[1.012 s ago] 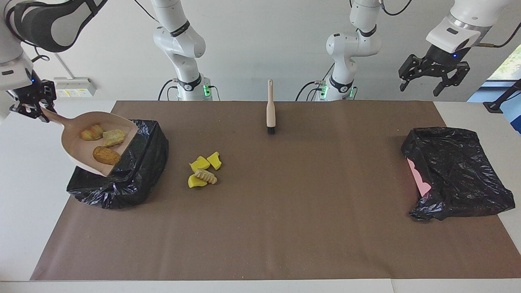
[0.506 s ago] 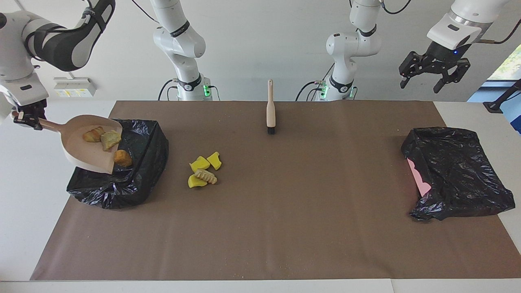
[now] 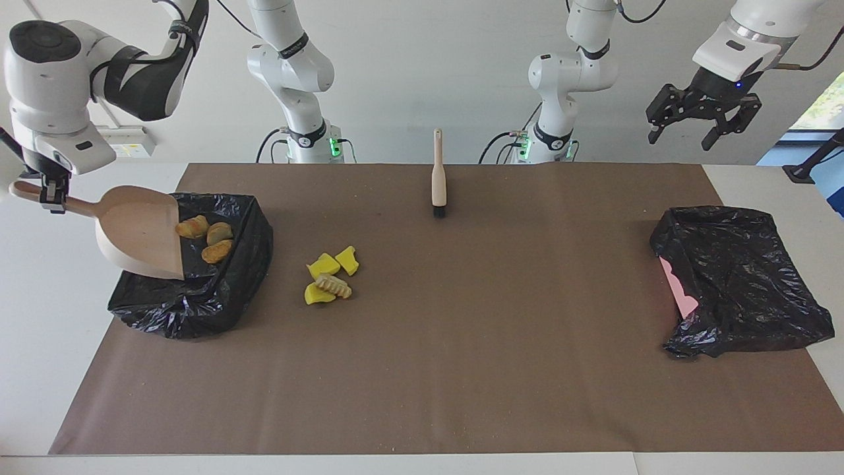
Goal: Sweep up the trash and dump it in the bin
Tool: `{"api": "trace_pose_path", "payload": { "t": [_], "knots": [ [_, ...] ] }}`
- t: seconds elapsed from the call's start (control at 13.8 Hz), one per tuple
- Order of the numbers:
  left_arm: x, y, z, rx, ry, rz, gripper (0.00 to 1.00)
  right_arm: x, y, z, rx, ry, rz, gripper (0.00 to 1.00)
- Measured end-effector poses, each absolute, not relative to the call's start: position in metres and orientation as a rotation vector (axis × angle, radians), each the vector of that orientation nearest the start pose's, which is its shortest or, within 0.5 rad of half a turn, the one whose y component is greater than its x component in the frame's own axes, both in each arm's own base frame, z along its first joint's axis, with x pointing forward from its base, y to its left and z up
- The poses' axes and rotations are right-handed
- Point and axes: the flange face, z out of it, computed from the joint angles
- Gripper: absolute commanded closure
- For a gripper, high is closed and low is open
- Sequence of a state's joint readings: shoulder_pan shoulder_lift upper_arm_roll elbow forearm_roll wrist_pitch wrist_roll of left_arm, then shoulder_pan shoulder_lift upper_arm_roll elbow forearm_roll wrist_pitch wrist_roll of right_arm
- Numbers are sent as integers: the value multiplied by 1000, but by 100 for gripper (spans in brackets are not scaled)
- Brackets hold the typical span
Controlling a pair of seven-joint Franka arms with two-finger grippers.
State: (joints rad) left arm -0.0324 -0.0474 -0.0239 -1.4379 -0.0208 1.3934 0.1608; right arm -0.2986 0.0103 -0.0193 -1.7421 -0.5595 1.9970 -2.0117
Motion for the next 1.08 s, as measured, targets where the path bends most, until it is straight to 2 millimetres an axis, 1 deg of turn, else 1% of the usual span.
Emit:
{"api": "trace_pose_path", "payload": {
  "t": [0.14,0.29,0.36,0.43,0.51,0.58,0.72,0.87,1.01,1.08],
  "knots": [
    [518,-32,696,-3142,348,-6,0,538,-208,623,1623,2072,-531,100],
    [518,-32,696,-3142,348,-6,0,517,-196,657,1739,1970,-485,100],
    [518,-32,696,-3142,348,-6,0,508,-183,669,1805,1926,-442,100],
    [518,-32,696,-3142,348,-6,0,504,-166,676,1873,1881,-398,100],
    [518,-32,696,-3142,348,-6,0,502,-142,678,1955,1823,-351,100],
    [518,-32,696,-3142,347,-6,0,504,-116,678,2032,1763,-301,100],
    [518,-32,696,-3142,347,-6,0,513,-57,671,2155,1640,-205,100],
    [518,-32,696,-3142,347,-6,0,518,0,660,2281,1504,-117,100],
    [518,-32,696,-3142,347,-6,0,523,50,641,2406,1379,-55,100],
    [518,-32,696,-3142,347,-6,0,527,74,627,2465,1315,-36,100]
  ]
}}
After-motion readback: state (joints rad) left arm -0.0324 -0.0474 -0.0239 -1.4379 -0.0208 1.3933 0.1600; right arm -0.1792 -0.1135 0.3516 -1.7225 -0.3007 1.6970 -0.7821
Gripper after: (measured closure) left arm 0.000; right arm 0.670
